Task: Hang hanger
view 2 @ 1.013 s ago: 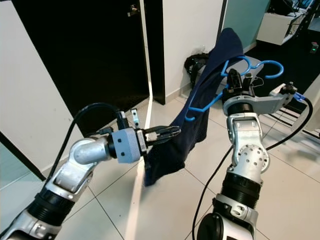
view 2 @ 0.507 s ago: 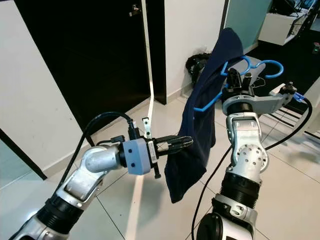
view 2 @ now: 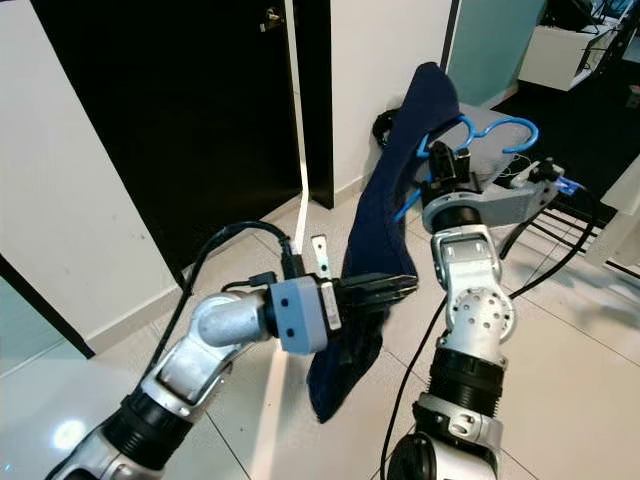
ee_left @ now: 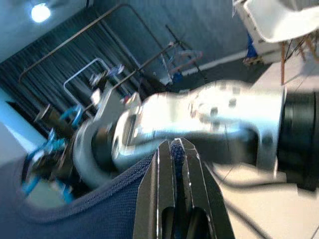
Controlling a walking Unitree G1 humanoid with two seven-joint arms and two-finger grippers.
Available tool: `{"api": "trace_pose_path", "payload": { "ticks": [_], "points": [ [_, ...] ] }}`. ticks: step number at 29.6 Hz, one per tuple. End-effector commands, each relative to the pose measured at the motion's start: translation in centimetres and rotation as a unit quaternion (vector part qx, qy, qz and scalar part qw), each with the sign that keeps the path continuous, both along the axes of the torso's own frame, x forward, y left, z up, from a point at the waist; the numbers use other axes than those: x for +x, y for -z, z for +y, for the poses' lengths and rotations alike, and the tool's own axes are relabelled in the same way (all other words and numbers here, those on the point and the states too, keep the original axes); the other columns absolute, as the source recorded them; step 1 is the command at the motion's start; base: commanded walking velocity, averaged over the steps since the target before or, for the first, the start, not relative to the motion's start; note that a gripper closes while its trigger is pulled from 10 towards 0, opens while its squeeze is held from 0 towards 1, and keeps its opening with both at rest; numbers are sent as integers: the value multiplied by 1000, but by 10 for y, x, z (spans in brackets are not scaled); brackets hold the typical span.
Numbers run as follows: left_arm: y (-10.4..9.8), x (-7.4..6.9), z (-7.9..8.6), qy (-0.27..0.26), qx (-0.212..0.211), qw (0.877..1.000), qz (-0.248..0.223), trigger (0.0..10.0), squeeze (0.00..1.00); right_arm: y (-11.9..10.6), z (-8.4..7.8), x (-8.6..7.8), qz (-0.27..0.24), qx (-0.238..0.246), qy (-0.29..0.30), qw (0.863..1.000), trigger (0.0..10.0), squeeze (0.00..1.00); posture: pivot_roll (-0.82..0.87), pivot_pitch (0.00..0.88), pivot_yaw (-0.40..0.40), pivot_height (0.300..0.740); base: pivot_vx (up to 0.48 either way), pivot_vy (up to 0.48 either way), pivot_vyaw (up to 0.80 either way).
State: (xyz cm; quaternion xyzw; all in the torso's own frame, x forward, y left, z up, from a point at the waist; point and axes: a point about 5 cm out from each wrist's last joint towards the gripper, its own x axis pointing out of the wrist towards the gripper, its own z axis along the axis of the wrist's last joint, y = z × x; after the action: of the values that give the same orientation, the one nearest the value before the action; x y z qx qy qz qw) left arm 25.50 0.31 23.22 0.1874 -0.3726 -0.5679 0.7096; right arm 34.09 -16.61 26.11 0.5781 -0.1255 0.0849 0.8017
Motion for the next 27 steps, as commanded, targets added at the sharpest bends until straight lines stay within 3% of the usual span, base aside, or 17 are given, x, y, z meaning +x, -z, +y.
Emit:
{"api": "trace_pose_path", "payload": {
  "ticks": [1,8,17,20,26,27],
  "points": [
    [-1,-7,-9,31,4,1000,-5,10000,0,-5,4,-1,-15,-3,-2,1000,10000,0,-37,84,-8,740,0,0,0],
    [8,-3,-9,20,23,1000,6,10000,0,-9,4,0,-23,15,-1,1000,10000,0,-45,88,-2,740,0,0,0],
    [11,33,41,-98,63,993,-12,10000,0,-11,-6,-4,-29,29,5,999,10000,0,-46,93,-2,740,0,0,0],
    [12,36,46,-106,70,992,-14,10000,0,-11,-7,-4,-30,32,6,999,10000,0,-46,93,-2,740,0,0,0],
    [21,46,74,-154,116,981,-25,10000,0,-13,-7,-4,-35,36,2,999,10000,0,-48,95,-6,740,0,0,0],
    [20,43,72,-146,106,983,-26,10000,0,-13,-8,-4,-36,35,3,999,10000,0,-48,95,-7,740,0,0,0]
  ]
}}
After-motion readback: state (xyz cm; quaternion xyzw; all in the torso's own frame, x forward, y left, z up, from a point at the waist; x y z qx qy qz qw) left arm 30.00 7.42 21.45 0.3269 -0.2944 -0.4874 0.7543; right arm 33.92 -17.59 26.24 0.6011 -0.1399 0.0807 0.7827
